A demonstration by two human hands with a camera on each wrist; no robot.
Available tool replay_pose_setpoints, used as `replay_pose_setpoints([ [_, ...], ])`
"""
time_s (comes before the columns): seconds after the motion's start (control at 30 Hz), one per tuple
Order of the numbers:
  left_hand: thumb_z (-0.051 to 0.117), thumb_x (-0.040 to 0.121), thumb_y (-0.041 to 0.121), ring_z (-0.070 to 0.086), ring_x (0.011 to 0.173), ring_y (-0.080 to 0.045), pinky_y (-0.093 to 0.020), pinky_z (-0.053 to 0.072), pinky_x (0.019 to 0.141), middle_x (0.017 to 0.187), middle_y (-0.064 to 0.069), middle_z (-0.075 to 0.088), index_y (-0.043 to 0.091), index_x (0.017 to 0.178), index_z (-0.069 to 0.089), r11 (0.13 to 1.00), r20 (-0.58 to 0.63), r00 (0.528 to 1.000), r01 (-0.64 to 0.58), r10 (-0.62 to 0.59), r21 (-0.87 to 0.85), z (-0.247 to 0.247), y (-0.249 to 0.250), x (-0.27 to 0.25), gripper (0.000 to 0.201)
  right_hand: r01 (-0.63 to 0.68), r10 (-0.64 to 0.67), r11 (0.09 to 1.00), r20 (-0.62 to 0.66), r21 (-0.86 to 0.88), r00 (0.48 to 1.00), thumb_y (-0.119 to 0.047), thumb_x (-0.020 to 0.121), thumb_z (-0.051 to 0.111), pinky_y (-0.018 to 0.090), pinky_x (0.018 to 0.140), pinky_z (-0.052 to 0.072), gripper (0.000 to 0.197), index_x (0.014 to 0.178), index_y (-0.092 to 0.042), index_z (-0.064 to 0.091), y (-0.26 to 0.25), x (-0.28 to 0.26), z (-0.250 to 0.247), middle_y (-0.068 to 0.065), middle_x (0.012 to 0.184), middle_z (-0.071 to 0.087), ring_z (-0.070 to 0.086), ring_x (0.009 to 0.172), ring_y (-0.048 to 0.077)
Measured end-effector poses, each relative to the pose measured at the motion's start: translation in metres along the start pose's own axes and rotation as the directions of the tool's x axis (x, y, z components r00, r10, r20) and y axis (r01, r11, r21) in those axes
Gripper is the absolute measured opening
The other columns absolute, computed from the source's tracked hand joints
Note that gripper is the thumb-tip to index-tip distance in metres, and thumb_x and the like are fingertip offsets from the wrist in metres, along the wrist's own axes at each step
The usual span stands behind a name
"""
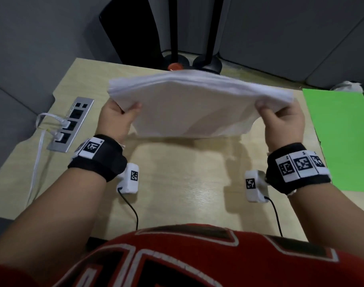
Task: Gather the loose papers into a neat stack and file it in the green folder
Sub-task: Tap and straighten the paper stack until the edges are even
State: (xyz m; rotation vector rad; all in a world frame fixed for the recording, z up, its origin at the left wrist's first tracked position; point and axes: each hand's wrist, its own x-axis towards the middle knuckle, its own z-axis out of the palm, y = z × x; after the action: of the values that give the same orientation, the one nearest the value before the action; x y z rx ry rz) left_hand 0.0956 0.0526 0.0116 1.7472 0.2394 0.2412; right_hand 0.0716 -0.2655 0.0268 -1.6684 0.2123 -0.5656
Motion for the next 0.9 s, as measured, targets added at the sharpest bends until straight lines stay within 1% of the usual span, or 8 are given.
replay_pose_setpoints([
  [0.1, 0.07, 0.084, 0.008, 0.065, 0.085, 0.01, -0.006, 0.049, 0.07, 0.101, 0.004, 0.067, 0.003, 0.116, 0.058, 1.0, 0.015, 1.0, -0.003, 0.003, -0.019, -0.002, -0.001, 0.002, 0.035, -0.004, 0.002, 0.995, 0.014, 0.096, 1.0, -0.005, 0.078, 0.072, 0.016, 0.073, 0.049, 0.032, 0.093, -0.026, 0.053, -0.003, 0.001, 0.0, -0.015, 0.086, 0.066, 0.062, 0.077, -0.006],
  [0.27, 0.069, 0.083, 0.01, 0.059, 0.101, -0.017, -0.027, 0.046, 0.084, 0.113, -0.003, 0.063, 0.007, 0.123, 0.055, 0.97, 0.09, 0.987, 0.109, -0.131, 0.217, 0.005, -0.023, 0.002, 0.042, -0.177, 0.205, 0.963, 0.129, -0.203, 0.97, -0.008, 0.078, 0.072, 0.007, 0.066, 0.048, 0.033, 0.11, -0.013, 0.063, 0.02, -0.005, 0.003, -0.014, 0.089, 0.065, 0.061, 0.07, -0.016],
  [0.37, 0.064, 0.088, 0.009, 0.061, 0.092, -0.012, -0.023, 0.049, 0.079, 0.104, -0.001, 0.065, 0.006, 0.116, 0.058, 0.989, 0.014, 0.996, 0.084, -0.086, 0.125, 0.006, -0.016, 0.002, 0.029, -0.132, 0.134, 0.99, 0.044, -0.049, 0.99, -0.003, 0.08, 0.069, 0.008, 0.066, 0.048, 0.031, 0.108, -0.014, 0.062, 0.012, -0.003, 0.001, -0.011, 0.09, 0.066, 0.062, 0.072, -0.011],
  [0.47, 0.066, 0.086, 0.006, 0.062, 0.089, 0.003, -0.009, 0.049, 0.072, 0.1, 0.008, 0.065, 0.021, 0.105, 0.058, 1.0, 0.049, 0.999, 0.009, -0.01, 0.016, -0.002, -0.012, 0.005, 0.025, -0.1, 0.096, 0.993, 0.069, 0.067, 0.993, -0.005, 0.078, 0.073, 0.017, 0.074, 0.052, 0.043, 0.109, -0.025, 0.052, 0.012, -0.001, -0.004, -0.006, 0.097, 0.061, 0.062, 0.084, 0.001],
  [0.57, 0.067, 0.084, 0.002, 0.062, 0.081, 0.0, -0.011, 0.046, 0.068, 0.094, 0.002, 0.064, 0.022, 0.096, 0.059, 0.983, 0.167, 0.985, 0.008, -0.039, 0.183, -0.005, -0.016, 0.007, 0.024, -0.168, 0.221, 0.951, 0.19, -0.258, 0.957, -0.01, 0.078, 0.075, 0.003, 0.069, 0.046, 0.046, 0.114, -0.026, 0.052, 0.029, 0.001, -0.007, -0.007, 0.096, 0.059, 0.057, 0.083, 0.005],
  [0.67, 0.056, 0.091, 0.003, 0.056, 0.081, -0.015, -0.015, 0.036, 0.065, 0.087, -0.002, 0.058, 0.014, 0.097, 0.058, 0.912, 0.123, 0.99, 0.006, -0.062, 0.41, -0.002, -0.016, 0.009, 0.013, -0.017, 0.196, 0.818, 0.252, -0.575, 0.948, -0.014, 0.086, 0.062, 0.002, 0.062, 0.041, 0.016, 0.101, -0.02, 0.063, 0.033, 0.004, -0.006, -0.007, 0.084, 0.058, 0.053, 0.069, 0.007],
  [0.8, 0.063, 0.088, 0.01, 0.061, 0.08, 0.008, -0.005, 0.042, 0.066, 0.091, 0.012, 0.063, 0.018, 0.104, 0.055, 0.994, -0.022, 0.999, -0.044, 0.046, 0.1, -0.002, 0.0, 0.006, 0.019, -0.075, 0.084, 0.986, 0.052, -0.152, 0.995, -0.011, 0.085, 0.067, 0.004, 0.064, 0.044, 0.014, 0.098, -0.016, 0.067, 0.015, 0.003, -0.002, -0.002, 0.086, 0.065, 0.056, 0.066, -0.01],
  [0.9, 0.068, 0.083, 0.005, 0.063, 0.091, -0.003, -0.011, 0.048, 0.071, 0.105, 0.002, 0.064, 0.015, 0.115, 0.049, 0.995, 0.059, 0.997, 0.04, -0.046, 0.088, 0.002, -0.006, 0.0, 0.038, -0.172, 0.178, 0.982, 0.067, -0.078, 0.982, -0.011, 0.087, 0.066, 0.007, 0.062, 0.046, 0.017, 0.101, -0.018, 0.061, 0.013, -0.003, 0.003, -0.009, 0.086, 0.064, 0.059, 0.066, -0.013],
])
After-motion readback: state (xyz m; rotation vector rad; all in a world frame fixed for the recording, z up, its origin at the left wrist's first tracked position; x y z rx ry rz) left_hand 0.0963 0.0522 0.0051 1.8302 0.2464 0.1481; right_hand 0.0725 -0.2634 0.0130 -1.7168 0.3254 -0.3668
